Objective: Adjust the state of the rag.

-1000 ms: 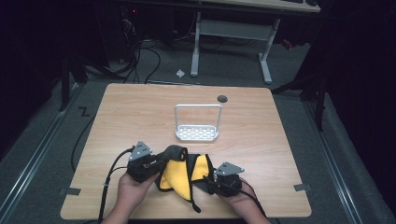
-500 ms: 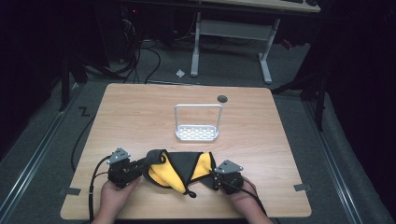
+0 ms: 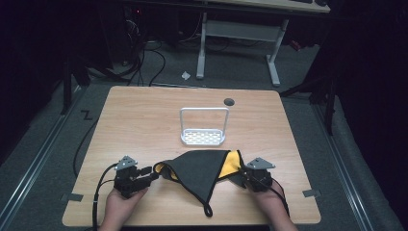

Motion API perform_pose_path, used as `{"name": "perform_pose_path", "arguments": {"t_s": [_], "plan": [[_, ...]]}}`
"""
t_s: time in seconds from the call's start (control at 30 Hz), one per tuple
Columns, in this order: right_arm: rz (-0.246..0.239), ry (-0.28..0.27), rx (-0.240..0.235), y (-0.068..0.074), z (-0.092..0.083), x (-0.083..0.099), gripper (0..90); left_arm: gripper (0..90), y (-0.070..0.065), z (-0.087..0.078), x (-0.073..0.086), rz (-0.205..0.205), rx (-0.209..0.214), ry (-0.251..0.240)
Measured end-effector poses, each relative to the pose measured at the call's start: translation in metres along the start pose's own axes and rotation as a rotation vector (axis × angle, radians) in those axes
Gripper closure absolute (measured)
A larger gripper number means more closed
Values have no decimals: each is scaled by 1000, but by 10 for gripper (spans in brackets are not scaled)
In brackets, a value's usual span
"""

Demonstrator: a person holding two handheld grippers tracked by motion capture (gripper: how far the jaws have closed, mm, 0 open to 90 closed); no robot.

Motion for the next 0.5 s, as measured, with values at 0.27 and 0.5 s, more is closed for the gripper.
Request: {"name": "perform_pose_path", "arguments": {"t_s": [0.27,0.5], "plan": [[0,-2,-16,3,0,-1,780,509,-7,-31,0,25,-52,-70],[-8,-4,-21,6,0,-2,775,499,-21,-42,-5,79,-47,-106]]}}
Point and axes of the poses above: each handheld gripper's, and its own axes: z roughly forward along the jaws, x roughly out of its underside, y roughly to its left, the point moved 2 cm from there along z, roughly forward along the jaws, and after that the axes turned 14 degrees about x, right-handed, at the moved point
